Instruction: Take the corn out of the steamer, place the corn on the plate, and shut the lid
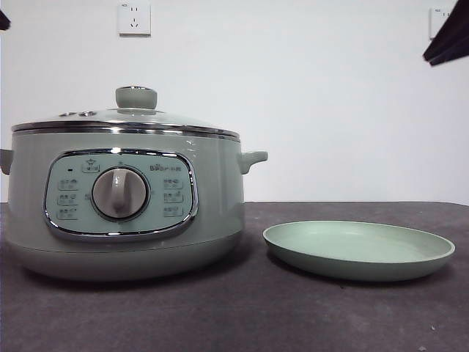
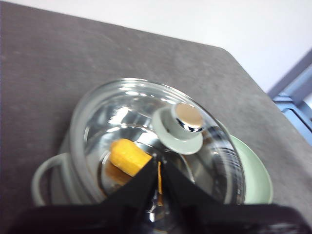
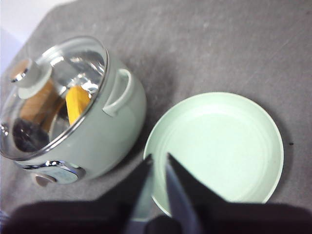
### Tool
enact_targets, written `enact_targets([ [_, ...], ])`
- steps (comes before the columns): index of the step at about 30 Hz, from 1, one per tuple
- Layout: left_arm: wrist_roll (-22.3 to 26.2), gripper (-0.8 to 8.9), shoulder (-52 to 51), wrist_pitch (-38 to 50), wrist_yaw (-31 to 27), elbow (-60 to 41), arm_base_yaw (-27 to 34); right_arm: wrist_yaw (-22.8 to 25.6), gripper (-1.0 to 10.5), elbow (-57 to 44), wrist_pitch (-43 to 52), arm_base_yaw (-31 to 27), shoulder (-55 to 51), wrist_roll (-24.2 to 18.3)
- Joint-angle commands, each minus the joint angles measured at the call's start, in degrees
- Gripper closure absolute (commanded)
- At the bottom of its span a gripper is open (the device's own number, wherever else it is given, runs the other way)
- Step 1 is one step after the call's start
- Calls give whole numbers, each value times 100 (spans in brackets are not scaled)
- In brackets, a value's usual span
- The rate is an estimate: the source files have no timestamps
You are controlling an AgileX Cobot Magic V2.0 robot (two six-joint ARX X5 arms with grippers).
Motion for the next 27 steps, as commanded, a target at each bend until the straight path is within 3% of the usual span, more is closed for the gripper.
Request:
enact_targets([
  [1, 116, 523, 114, 118, 92, 24, -9, 4, 625, 63, -9, 4, 186, -149],
  [3, 116, 399, 173, 164, 74, 24, -52, 22, 536, 66, -9, 4, 258, -140],
  [12, 111, 404, 807, 492, -192, 328, -654, 20, 532, 66, -20, 4, 302, -129],
  [27, 1005, 405, 2848, -79, -2103, 2013, -2382, 22, 533, 63, -31, 4, 302, -131],
])
